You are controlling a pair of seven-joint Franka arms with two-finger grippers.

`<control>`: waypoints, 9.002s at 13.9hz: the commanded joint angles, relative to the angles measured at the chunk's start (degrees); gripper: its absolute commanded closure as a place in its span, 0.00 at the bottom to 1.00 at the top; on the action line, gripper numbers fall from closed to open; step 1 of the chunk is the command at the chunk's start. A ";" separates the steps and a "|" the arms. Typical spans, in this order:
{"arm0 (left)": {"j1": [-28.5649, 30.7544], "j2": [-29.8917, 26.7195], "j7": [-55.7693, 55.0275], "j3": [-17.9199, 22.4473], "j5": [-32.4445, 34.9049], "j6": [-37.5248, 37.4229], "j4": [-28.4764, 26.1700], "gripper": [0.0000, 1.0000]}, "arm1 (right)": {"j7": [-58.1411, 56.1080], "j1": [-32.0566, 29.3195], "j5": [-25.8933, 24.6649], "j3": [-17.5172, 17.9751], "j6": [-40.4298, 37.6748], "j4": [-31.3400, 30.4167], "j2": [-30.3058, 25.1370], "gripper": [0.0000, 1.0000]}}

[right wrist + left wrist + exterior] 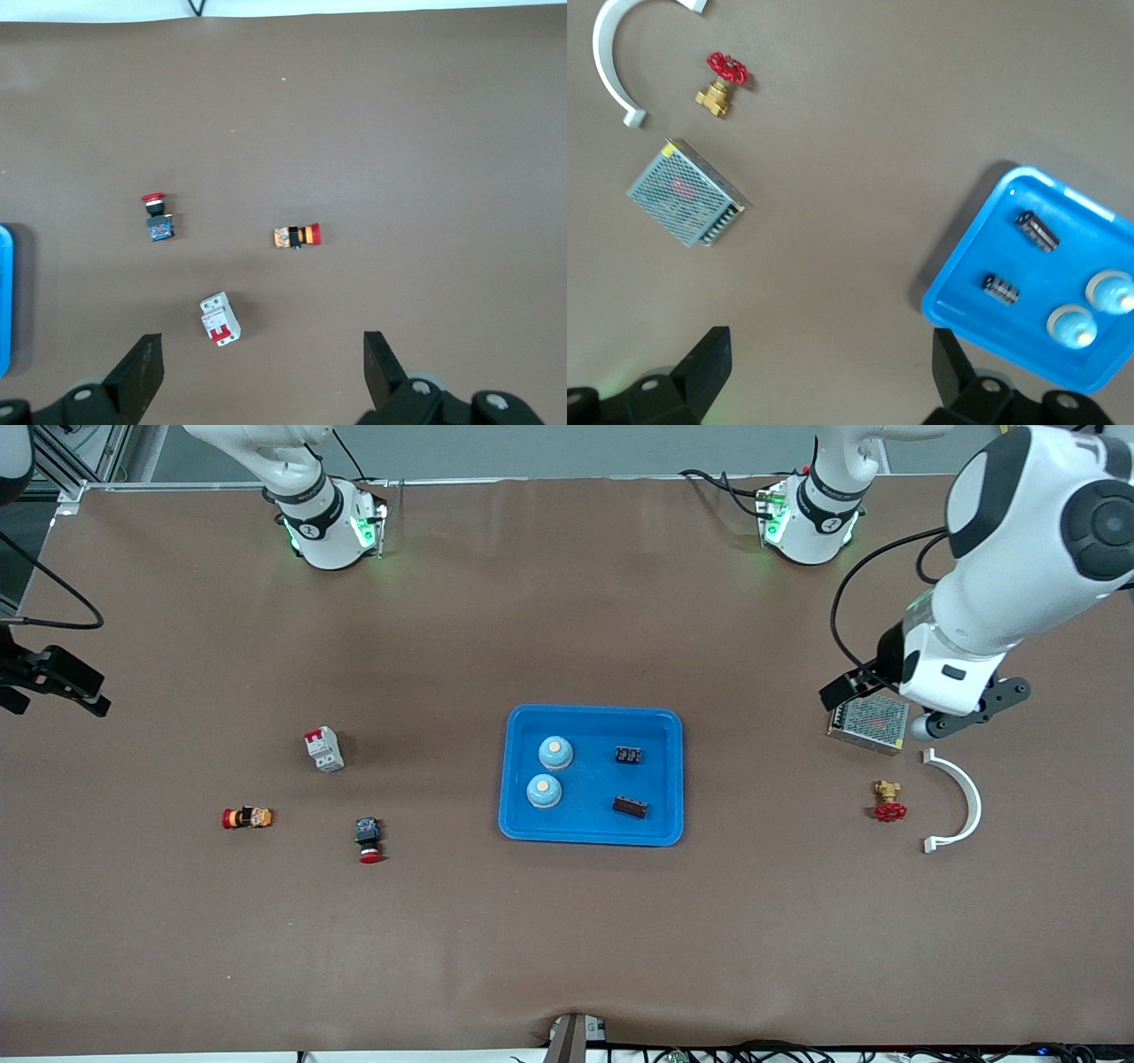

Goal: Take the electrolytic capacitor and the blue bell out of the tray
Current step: 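Move the left gripper and the right gripper toward the blue tray, then lower the left gripper to a capacitor while the right gripper reaches a bell, then close the left gripper on the capacitor while the right gripper grips the bell, then lift the capacitor with the left gripper while the right gripper lifts the bell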

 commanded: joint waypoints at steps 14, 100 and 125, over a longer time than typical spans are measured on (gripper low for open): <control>-7.68 13.80 -52.89 -6.05 9.56 24.16 -2.98 0.00 | 16.01 15.66 5.92 0.02 6.33 5.85 16.56 0.00; -20.87 37.73 -59.54 -0.68 17.56 17.18 18.55 1.00 | 47.83 40.98 2.50 -0.24 36.40 11.91 50.23 0.24; 0.58 19.69 14.48 -1.04 8.24 4.75 12.76 1.00 | 25.80 23.59 4.52 0.46 2.04 24.74 42.15 0.52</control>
